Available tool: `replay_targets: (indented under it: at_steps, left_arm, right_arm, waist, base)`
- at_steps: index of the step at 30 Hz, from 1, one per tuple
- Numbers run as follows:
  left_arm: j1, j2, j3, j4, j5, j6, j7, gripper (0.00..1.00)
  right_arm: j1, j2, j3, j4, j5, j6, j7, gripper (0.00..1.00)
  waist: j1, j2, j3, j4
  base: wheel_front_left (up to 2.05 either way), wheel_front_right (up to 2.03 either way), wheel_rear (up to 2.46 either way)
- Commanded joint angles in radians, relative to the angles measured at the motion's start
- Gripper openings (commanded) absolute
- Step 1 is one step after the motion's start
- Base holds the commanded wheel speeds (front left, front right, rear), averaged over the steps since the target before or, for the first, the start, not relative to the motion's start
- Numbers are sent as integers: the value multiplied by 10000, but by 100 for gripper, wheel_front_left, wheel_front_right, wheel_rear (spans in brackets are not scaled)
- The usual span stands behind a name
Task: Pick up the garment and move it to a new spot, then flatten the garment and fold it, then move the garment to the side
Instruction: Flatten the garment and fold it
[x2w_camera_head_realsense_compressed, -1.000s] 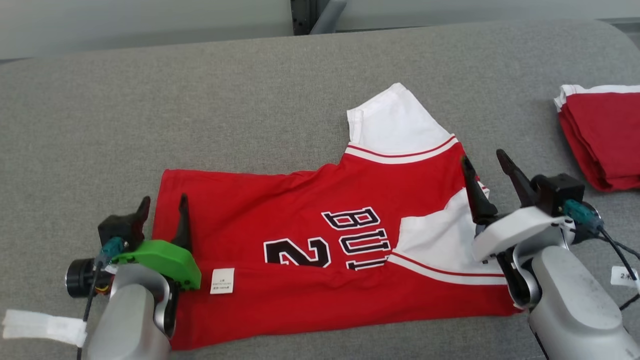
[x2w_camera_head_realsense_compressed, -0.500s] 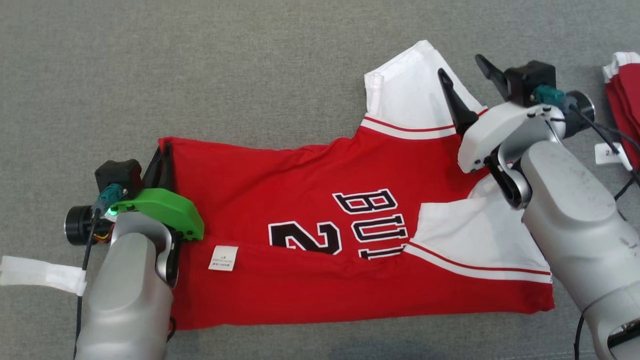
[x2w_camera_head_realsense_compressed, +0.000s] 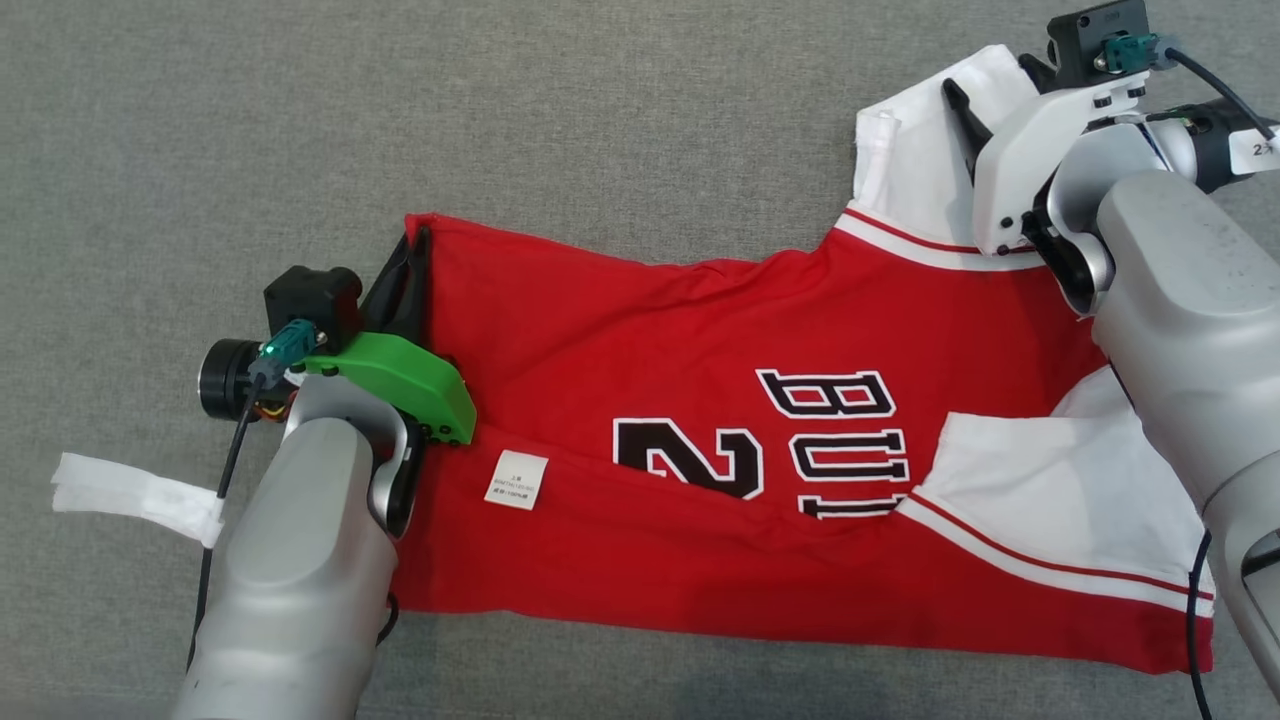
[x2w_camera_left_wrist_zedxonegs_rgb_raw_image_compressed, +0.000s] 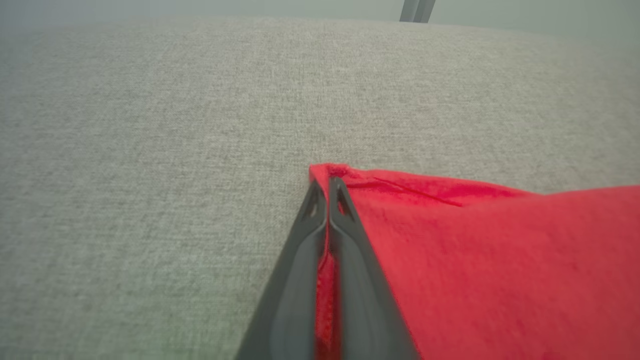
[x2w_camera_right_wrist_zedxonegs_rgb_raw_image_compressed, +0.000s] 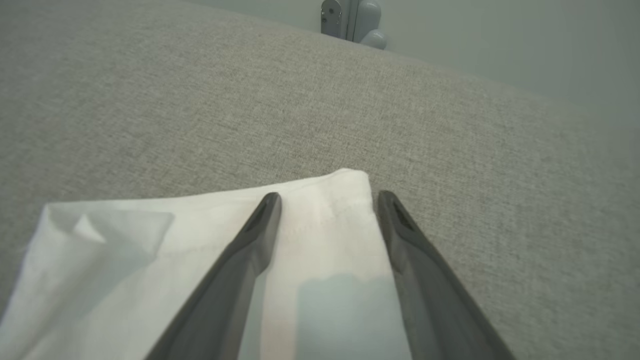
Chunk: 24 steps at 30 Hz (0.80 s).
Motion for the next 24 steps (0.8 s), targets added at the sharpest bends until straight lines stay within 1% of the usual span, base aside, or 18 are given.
replay_targets:
  at_steps: [1,2,6,9,11,15,18,20,24]
  left_arm:
    - [-27,31,-124,64,-173,95,23,0]
    - [-29,30,-218,22,-258,120,25,0]
    - [-54,35,-290,-236,-388,334,23,0]
    - [7,37,-118,-485,-289,449,15,0]
    - [107,36,-1,-563,-180,460,14,0]
    - [431,57,350,-636,-38,395,14,0]
    - [795,144,588,-738,120,310,14,0]
    - [1144,189,781,-808,173,285,14,0]
    - [1972,261,1187,-970,280,241,14,0]
  right_arm:
    - [-127,-1,-65,241,120,-12,-85,19]
    - [-188,38,-65,318,144,-12,-236,0]
    - [-474,-43,-114,676,141,-14,-904,0]
    - [-649,-62,-296,830,154,-14,-1812,0]
    - [-655,-71,-435,940,202,-14,-2296,0]
    - [-290,37,-677,827,485,-14,-2689,0]
    - [278,20,-709,370,693,-14,-2784,0]
    - [763,-72,-784,-289,821,-14,-2785,0]
    - [2352,-232,-813,-1674,1124,-14,-2776,0]
  waist:
    - [-1,0,189,194]
    - [-1,0,189,203]
    - [-1,0,98,133]
    - [-1,0,-108,-4]
    - [-1,0,-316,-123]
    - [-1,0,-895,-434]
    - [-1,0,-1409,-717]
    - [-1,0,-1749,-927]
    - [-1,0,-2450,-1329]
  base:
    - [0,0,0]
    - [0,0,0]
    - [0,0,0]
    - [0,0,0]
    - [0,0,0]
    - [0,0,0]
    - [0,0,0]
    - [0,0,0]
    - [0,0,0]
